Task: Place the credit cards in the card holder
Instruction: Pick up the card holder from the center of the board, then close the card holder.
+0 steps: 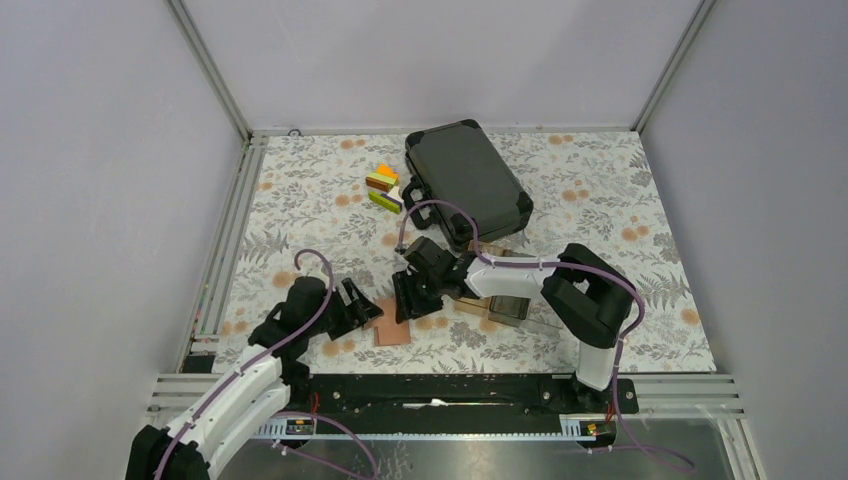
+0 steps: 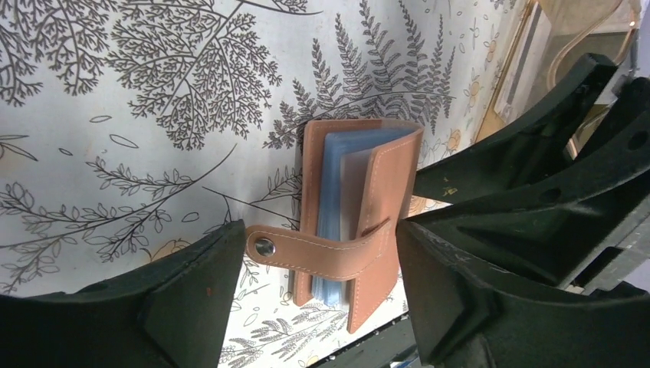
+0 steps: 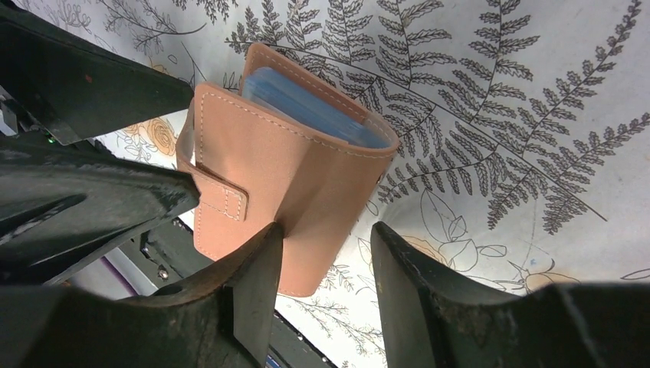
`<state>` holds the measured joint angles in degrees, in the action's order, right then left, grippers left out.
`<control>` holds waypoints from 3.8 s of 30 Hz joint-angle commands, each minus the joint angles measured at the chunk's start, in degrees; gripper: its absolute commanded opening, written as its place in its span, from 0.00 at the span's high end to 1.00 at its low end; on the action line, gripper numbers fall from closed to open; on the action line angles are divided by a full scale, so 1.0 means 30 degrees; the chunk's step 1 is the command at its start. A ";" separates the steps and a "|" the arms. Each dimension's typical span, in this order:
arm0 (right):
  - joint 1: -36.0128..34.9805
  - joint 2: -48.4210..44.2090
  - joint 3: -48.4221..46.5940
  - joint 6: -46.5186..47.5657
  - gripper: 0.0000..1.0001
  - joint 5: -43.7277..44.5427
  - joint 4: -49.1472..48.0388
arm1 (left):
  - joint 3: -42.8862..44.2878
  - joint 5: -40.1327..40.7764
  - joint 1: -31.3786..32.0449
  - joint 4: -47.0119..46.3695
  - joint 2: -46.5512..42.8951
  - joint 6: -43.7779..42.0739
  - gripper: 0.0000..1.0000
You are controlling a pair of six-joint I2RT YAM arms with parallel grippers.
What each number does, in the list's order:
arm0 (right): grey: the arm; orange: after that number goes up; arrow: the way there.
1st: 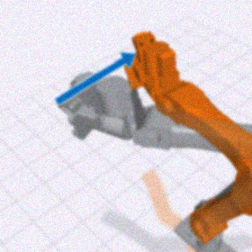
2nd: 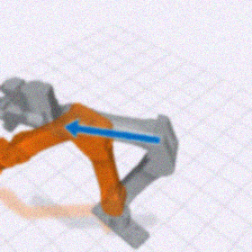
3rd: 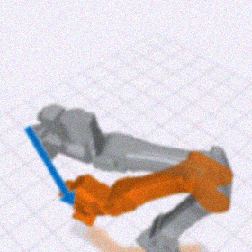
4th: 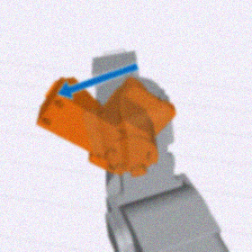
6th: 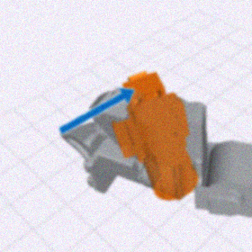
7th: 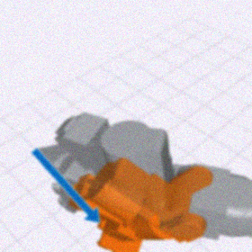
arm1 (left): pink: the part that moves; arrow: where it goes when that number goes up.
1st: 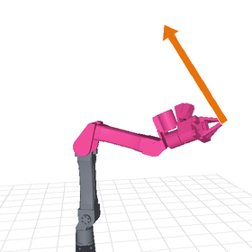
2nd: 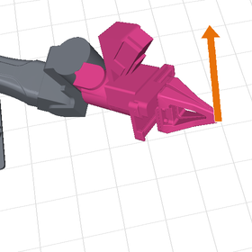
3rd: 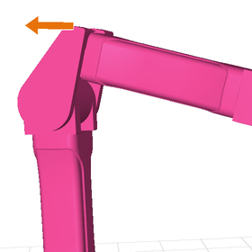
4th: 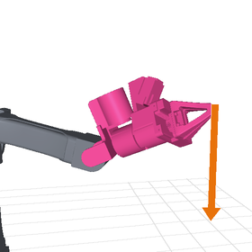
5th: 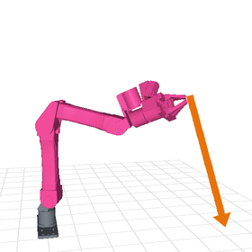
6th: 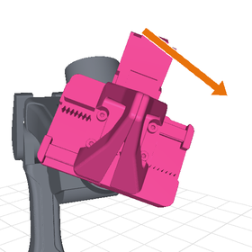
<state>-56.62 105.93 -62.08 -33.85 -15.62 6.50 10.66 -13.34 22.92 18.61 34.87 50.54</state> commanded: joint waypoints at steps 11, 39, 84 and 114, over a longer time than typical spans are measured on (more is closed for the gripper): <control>-0.0053 -0.0529 0.2644 -0.2895 0.49 0.0401 -0.4274 | 0.0380 0.1375 0.0416 -0.0745 0.2438 -0.1634 0.49; -0.0024 -0.2855 0.2774 -0.4440 1.00 0.0264 -0.6607 | 0.4159 0.5033 0.1546 0.1386 0.1419 -0.1942 0.23; 0.1676 -0.5188 -0.5585 -0.4946 1.00 0.4553 0.4358 | 1.3997 2.6729 1.7626 0.4152 1.2852 -0.4281 0.64; 0.6981 -1.5121 0.4604 -0.2961 0.07 -0.5339 -0.8276 | 0.9049 0.8653 1.0109 -0.4805 0.0405 -0.3216 1.00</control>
<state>-35.86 61.49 -50.09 -40.47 -17.69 -1.08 36.01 30.26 56.01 16.34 38.79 40.97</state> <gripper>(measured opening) 0.932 0.149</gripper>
